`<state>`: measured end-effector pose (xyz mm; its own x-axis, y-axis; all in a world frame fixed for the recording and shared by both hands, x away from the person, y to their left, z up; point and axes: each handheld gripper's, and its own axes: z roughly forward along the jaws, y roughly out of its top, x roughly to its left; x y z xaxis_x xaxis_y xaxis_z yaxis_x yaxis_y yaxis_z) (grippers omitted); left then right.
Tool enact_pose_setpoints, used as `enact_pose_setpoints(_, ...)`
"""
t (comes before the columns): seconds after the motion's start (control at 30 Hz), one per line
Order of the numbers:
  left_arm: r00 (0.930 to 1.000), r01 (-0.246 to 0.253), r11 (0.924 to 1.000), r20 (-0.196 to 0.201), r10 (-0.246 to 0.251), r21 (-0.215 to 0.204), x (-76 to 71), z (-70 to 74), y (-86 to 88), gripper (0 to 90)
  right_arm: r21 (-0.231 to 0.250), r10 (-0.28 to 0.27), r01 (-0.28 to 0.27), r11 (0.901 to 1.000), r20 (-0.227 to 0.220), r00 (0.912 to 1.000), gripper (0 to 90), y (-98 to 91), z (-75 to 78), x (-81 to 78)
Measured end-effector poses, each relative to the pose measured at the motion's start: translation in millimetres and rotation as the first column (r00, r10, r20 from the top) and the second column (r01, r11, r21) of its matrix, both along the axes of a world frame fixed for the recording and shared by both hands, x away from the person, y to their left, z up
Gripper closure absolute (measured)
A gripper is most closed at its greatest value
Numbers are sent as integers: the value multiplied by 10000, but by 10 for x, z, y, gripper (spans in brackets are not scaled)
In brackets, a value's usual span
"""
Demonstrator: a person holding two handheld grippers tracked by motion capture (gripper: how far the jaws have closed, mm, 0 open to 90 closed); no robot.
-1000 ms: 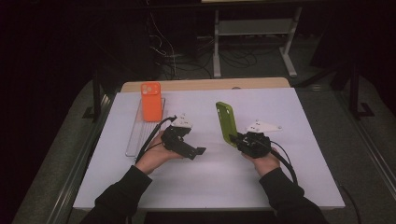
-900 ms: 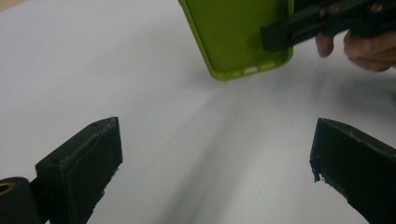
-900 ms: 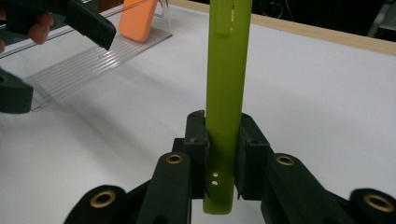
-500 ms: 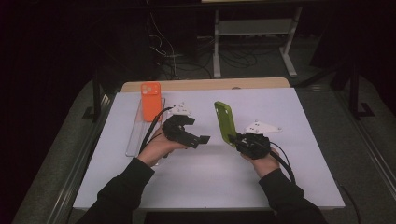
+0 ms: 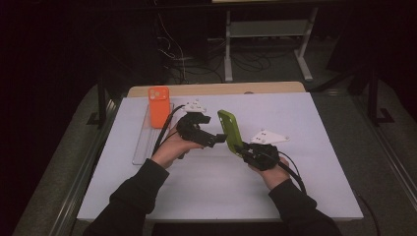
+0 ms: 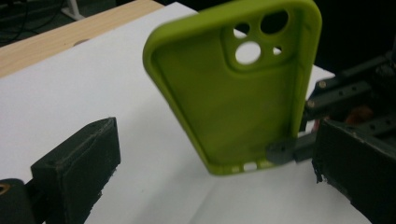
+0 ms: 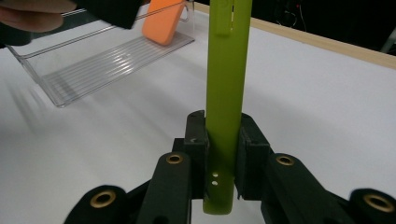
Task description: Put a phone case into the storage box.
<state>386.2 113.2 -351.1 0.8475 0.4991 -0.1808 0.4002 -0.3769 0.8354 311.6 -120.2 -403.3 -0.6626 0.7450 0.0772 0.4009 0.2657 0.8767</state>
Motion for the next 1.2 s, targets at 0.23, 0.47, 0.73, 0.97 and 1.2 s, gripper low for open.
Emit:
enact_pose_setpoints(0.23,10000,-93,9998,11,93,-169,14,-3,-89,0,94,109,-108,9999,-44,9999,760,32,5,-14)
enact_pose_setpoints(0.47,9999,-45,9998,126,47,-184,45,-29,-189,0,95,187,-187,9998,-81,9998,760,62,-17,-11)
enact_pose_setpoints(0.73,9999,-154,9986,10,155,-511,62,-58,-304,0,173,201,-200,9996,-41,9998,760,67,-36,-5)
enact_pose_setpoints(0.97,9992,-394,9977,-8,394,-546,66,-58,-351,0,126,266,-265,9996,-91,9996,759,66,-54,11)
enact_pose_setpoints(1.2,9986,-532,9969,-52,530,-586,60,-36,-331,61,46,254,-253,9997,-261,9993,760,82,-73,24)
